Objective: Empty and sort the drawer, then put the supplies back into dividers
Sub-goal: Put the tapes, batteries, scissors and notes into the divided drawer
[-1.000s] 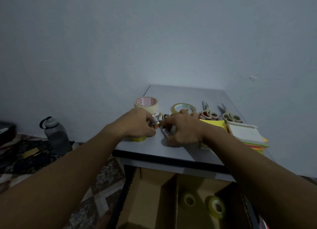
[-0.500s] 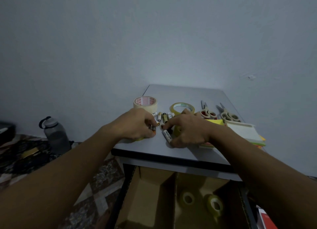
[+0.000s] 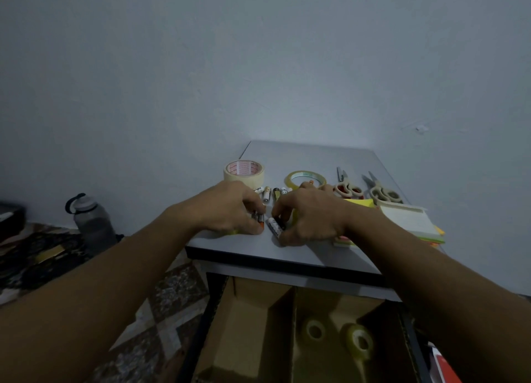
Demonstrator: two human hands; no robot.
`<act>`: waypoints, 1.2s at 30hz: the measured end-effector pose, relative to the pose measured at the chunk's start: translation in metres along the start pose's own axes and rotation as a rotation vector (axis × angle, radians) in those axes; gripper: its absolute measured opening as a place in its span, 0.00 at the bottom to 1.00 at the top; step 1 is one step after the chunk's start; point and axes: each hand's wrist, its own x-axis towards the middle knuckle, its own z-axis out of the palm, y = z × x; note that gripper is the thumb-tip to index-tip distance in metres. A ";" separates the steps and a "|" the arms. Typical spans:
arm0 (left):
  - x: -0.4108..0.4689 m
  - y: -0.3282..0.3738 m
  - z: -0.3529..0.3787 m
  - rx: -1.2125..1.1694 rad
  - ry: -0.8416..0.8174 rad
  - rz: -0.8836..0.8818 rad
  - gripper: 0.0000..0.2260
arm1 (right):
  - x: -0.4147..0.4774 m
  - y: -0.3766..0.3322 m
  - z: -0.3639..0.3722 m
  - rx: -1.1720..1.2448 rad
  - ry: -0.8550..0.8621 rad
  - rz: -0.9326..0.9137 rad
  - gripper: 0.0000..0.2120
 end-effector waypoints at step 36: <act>-0.024 0.019 0.022 0.260 0.255 0.015 0.13 | 0.016 0.006 0.032 0.119 0.357 0.193 0.14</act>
